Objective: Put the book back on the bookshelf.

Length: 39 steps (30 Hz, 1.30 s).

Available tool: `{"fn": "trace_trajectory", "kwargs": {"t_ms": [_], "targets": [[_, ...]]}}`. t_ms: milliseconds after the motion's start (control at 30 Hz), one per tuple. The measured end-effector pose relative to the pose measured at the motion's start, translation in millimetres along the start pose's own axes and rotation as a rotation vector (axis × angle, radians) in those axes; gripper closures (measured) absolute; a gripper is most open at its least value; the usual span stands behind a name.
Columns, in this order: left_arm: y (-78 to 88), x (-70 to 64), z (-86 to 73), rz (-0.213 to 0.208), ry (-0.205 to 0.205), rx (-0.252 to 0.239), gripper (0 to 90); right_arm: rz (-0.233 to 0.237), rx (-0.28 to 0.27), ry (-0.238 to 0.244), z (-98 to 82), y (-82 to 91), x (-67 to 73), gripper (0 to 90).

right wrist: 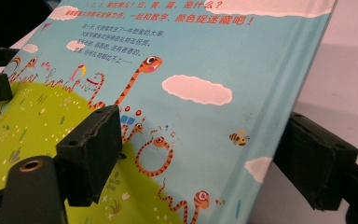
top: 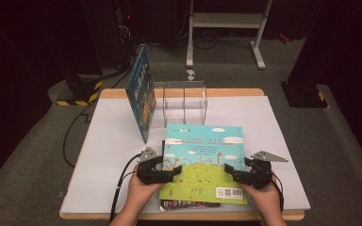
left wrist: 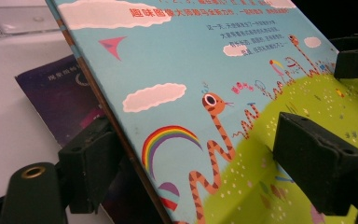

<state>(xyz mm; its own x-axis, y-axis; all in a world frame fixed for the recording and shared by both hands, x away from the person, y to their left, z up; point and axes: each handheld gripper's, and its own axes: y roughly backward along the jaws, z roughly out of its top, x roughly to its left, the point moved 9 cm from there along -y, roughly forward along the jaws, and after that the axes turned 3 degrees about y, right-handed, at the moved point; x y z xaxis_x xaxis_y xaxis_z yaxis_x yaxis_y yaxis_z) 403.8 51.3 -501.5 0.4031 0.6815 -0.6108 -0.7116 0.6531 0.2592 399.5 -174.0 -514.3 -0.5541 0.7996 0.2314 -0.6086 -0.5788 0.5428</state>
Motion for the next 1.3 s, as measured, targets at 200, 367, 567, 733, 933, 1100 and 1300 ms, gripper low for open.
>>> {"fn": "trace_trajectory", "kwargs": {"t_ms": [200,367,567,733,933,1100,1300], "targets": [[4.4,-2.4,4.4,-0.003,-0.004,-0.028,20.9,-0.008,-0.019,0.016,3.6,3.1,1.6,19.2],[8.3,-6.4,9.2,-0.009,-0.009,-0.062,24.1,-0.016,-0.034,0.022,6.8,7.0,3.2,20.6],[14.4,-11.9,17.5,-0.021,-0.021,-0.108,29.7,-0.036,-0.071,0.044,14.9,14.4,5.3,23.9],[16.6,-16.1,24.1,-0.025,-0.03,-0.142,32.9,-0.051,-0.095,0.06,21.2,18.7,6.4,25.5],[17.4,-20.1,34.6,-0.024,-0.051,-0.172,36.2,-0.075,-0.128,0.078,32.0,23.0,6.4,28.3],[18.9,-23.0,42.3,-0.023,-0.058,-0.204,39.1,-0.088,-0.159,0.089,40.5,27.1,6.9,31.5],[17.9,-25.3,49.6,-0.019,-0.066,-0.224,41.0,-0.098,-0.18,0.089,46.7,29.5,6.2,33.8]]}}
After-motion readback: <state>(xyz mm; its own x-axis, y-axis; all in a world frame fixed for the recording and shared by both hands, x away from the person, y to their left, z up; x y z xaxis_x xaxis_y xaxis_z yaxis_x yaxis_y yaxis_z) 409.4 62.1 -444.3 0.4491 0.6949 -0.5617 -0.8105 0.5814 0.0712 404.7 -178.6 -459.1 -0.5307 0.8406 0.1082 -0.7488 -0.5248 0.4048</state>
